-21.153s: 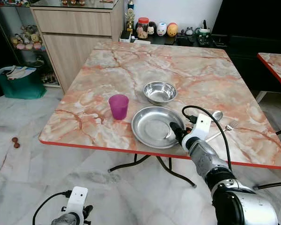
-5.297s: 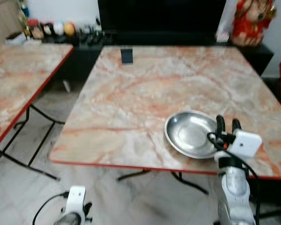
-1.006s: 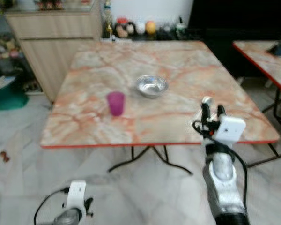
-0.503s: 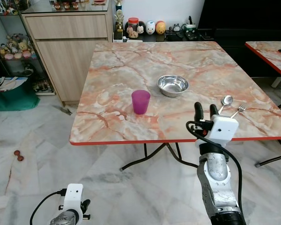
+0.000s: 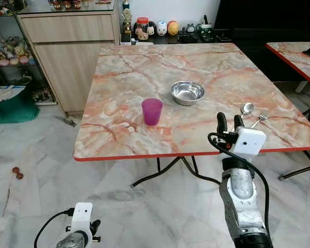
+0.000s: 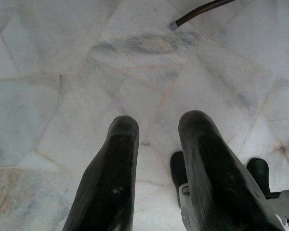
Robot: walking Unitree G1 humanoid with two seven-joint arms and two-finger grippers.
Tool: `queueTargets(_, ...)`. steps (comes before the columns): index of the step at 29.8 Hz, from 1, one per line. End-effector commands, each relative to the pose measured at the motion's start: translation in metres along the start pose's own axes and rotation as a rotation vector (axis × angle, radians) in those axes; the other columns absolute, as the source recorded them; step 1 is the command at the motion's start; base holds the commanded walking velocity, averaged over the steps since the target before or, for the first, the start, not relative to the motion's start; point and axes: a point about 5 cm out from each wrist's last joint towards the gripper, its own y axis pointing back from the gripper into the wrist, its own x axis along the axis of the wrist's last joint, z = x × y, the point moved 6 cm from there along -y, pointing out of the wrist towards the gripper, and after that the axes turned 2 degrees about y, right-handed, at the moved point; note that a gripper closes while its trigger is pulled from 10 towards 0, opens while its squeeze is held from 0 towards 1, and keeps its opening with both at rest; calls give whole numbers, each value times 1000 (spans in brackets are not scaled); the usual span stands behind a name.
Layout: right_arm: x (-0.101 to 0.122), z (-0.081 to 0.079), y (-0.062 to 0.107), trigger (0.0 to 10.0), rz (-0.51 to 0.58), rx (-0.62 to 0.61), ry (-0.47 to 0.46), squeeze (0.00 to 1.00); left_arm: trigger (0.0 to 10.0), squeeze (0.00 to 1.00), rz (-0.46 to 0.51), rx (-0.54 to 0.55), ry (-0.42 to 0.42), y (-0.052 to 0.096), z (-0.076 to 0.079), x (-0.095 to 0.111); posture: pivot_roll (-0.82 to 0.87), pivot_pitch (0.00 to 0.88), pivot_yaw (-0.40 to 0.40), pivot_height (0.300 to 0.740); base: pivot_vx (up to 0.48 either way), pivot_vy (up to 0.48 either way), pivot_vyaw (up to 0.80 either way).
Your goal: Setting the table
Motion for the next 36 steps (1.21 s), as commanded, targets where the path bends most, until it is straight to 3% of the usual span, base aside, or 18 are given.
queueTargets(1,3,1,-2,10000,10,0,4,0,10000,0,-5,2,8,1,0,-3,-8,0,-6,740,0,0,0)
queueTargets(16,6,-6,-7,10000,21,13,-7,0,10000,0,-5,4,17,1,1,-6,-2,0,-15,740,256,0,0)
queueTargets(36,10,1,-8,10000,37,-12,-4,0,10000,0,-1,3,17,1,2,-4,5,0,-17,740,299,0,0)
